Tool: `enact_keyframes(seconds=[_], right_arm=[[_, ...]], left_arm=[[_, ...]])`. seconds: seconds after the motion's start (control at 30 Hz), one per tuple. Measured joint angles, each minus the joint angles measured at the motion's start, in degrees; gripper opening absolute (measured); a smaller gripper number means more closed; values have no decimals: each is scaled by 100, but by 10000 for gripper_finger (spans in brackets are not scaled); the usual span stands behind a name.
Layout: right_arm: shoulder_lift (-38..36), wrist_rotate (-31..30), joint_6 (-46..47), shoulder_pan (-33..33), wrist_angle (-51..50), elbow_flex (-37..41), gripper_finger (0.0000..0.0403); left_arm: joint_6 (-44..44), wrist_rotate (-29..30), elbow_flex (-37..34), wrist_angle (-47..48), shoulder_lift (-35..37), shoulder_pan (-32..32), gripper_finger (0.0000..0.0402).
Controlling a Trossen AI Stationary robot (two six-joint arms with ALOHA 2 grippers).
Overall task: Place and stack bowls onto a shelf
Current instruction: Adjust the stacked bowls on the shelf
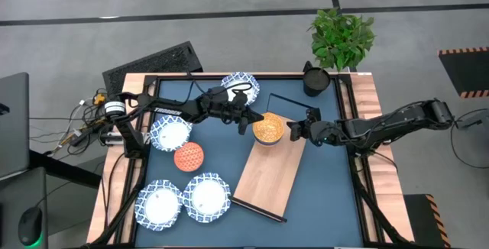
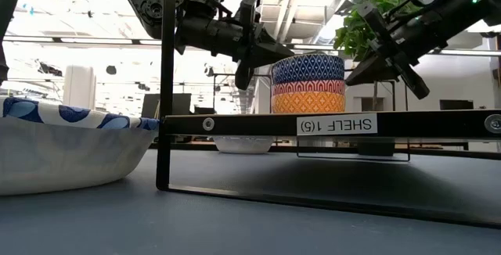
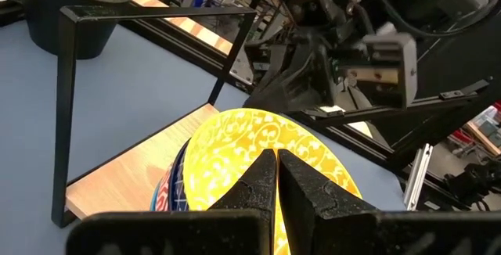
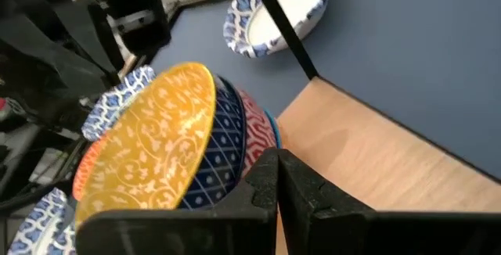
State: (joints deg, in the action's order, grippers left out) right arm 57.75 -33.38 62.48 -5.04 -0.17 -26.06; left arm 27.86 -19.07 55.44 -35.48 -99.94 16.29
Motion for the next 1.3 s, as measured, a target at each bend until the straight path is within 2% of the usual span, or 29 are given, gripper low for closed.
enact_keyframes(seconds=[0.13, 0.33, 0.73, 1.3], right_arm=[[229, 77, 0, 0, 224, -4, 37], [536, 192, -3, 0, 514, 0, 28], [214, 219, -172, 55, 591, 0, 32], [350, 622, -380, 335, 595, 0, 29]], left_arm=[[4, 2, 0, -2, 0, 0, 0], [42, 3, 0, -2, 0, 0, 0], [31, 0, 0, 0, 0, 0, 0], [26, 11, 0, 0, 0, 0, 0]])
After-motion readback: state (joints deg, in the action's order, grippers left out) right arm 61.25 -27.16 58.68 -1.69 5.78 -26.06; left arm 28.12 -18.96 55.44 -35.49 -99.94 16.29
